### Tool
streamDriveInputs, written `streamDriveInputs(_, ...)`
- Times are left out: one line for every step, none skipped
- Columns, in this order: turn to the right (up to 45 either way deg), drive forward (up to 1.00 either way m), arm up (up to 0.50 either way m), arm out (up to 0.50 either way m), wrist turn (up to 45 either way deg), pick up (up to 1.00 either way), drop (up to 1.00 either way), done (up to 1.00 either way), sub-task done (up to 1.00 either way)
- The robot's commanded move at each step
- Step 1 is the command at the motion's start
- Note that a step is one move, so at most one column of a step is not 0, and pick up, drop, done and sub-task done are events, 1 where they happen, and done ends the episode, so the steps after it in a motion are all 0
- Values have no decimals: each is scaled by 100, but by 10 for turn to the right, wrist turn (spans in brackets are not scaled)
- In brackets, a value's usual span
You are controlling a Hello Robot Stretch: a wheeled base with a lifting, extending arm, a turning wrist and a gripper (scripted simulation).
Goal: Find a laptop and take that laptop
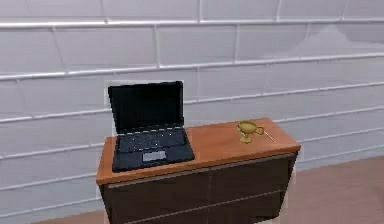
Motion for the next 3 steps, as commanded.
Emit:
streamDriveInputs(0,40,0,0,0,0,0,0,0)
streamDriveInputs(-450,0,0,0,0,0,0,0,0)
streamDriveInputs(-450,0,0,0,0,0,0,0,0)
